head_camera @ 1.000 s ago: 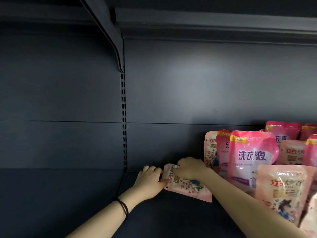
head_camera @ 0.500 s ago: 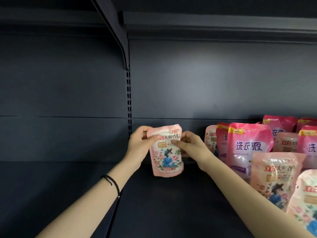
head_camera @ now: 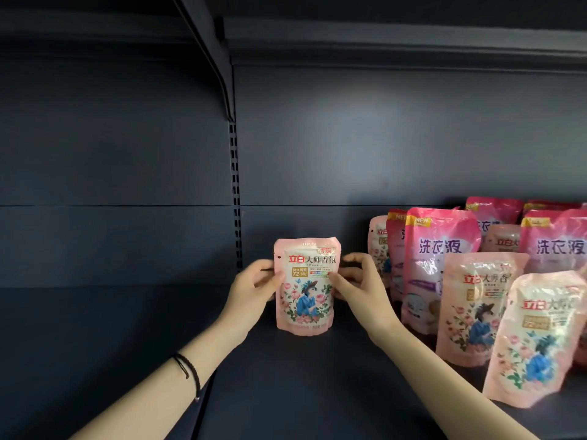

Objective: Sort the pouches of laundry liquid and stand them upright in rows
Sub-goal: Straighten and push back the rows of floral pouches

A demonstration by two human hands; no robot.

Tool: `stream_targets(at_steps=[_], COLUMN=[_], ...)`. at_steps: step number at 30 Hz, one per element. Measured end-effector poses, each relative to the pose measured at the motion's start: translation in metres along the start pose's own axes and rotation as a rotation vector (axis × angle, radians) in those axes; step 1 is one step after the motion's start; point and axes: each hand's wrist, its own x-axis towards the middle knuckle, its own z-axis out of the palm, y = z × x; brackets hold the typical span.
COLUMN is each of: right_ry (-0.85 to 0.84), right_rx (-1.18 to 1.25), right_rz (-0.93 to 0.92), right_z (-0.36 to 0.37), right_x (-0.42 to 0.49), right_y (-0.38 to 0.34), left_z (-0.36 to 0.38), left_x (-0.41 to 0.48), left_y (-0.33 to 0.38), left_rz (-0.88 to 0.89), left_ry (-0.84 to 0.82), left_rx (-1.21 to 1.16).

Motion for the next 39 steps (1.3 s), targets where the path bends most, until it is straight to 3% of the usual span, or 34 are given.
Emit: stream_targets(at_steps=[7, 19, 32, 39], right_ry=[0.064, 0.16, -0.007, 0.042], right_rx=[-0.281, -0.238, -0.224, -0.24], right_rz=[-0.273, -0.445, -0.425, -0.384], right_z=[0.003, -0.057, -0.199, -0.25], right_x=[-0.018, -0.068, -0.135, -0.137], right_y=[-0.015, -0.054, -0.077, -0.057], left_z=[0.011, 0.061, 0.2, 0.268], left_x=[-0.009, -0.069, -0.168, -0.172], left_y=[0.006, 0.065, 0.097, 0.08], left_rz=[0.1, 0.244, 0.218, 0.132], left_ry=[0.097, 0.091, 0.216, 0.249], left_rx=[0.063, -0.035, -0.139, -0.258])
